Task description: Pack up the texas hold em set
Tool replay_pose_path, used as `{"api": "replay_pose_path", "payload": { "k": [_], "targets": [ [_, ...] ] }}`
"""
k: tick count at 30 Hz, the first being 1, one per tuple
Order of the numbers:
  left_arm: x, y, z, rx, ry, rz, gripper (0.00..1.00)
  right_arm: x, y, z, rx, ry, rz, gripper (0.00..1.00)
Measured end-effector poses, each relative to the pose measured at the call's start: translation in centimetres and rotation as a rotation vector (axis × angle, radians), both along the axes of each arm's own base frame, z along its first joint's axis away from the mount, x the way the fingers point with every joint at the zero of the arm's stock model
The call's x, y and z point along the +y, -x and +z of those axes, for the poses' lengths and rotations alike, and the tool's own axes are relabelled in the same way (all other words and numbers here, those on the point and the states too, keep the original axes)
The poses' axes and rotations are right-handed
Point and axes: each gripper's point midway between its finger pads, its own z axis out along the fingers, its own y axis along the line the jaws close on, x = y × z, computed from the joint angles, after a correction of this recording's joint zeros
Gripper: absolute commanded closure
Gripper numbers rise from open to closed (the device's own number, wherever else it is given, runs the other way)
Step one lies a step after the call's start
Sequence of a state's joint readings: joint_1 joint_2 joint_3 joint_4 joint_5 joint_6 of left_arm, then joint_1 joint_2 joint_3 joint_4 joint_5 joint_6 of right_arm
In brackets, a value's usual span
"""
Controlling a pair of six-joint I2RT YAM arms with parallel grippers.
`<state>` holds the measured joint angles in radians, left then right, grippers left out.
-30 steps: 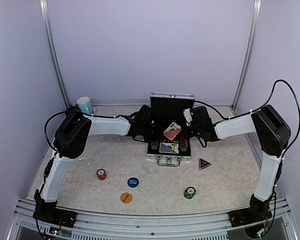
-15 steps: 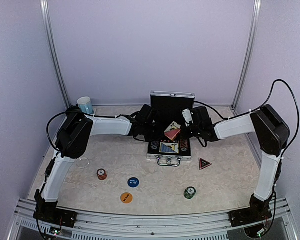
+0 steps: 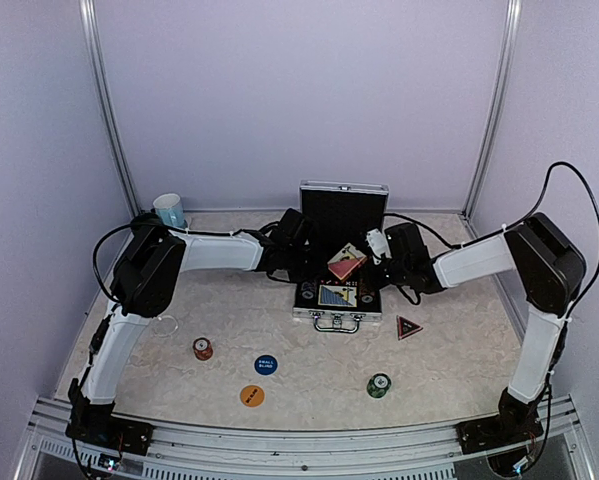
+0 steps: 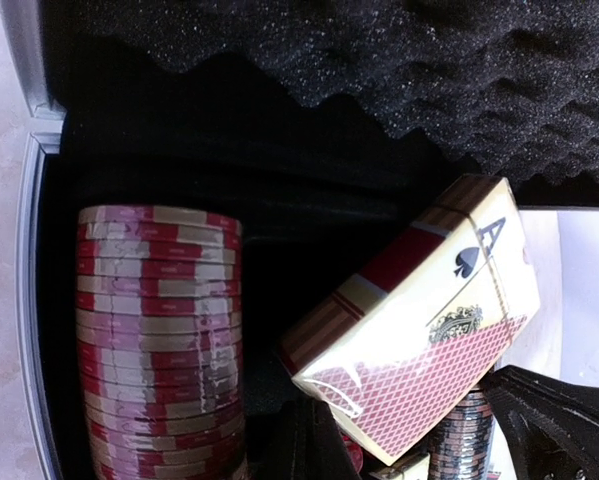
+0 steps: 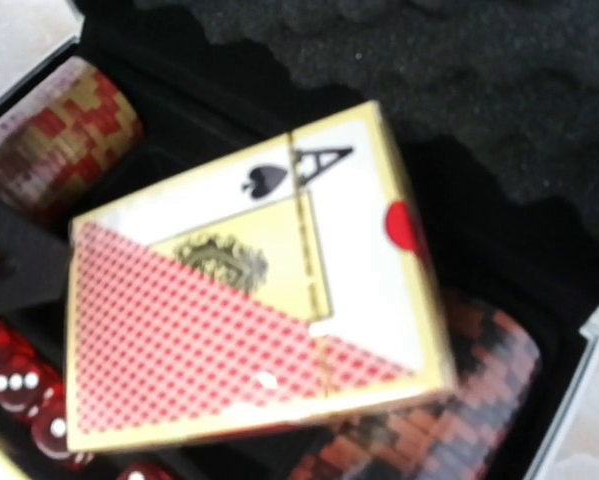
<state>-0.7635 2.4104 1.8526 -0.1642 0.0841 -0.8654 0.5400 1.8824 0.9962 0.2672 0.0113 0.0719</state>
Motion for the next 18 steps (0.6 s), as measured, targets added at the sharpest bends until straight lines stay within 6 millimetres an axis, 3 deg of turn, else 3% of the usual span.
{"api": "replay_pose_path", "payload": {
  "k": [18],
  "targets": [
    [-0.30,-0.85,0.91,-0.034,0.036,0.030,0.97,0.26,1.01,0.65,0.002,-0.031,0.033,1.00]
  ]
}}
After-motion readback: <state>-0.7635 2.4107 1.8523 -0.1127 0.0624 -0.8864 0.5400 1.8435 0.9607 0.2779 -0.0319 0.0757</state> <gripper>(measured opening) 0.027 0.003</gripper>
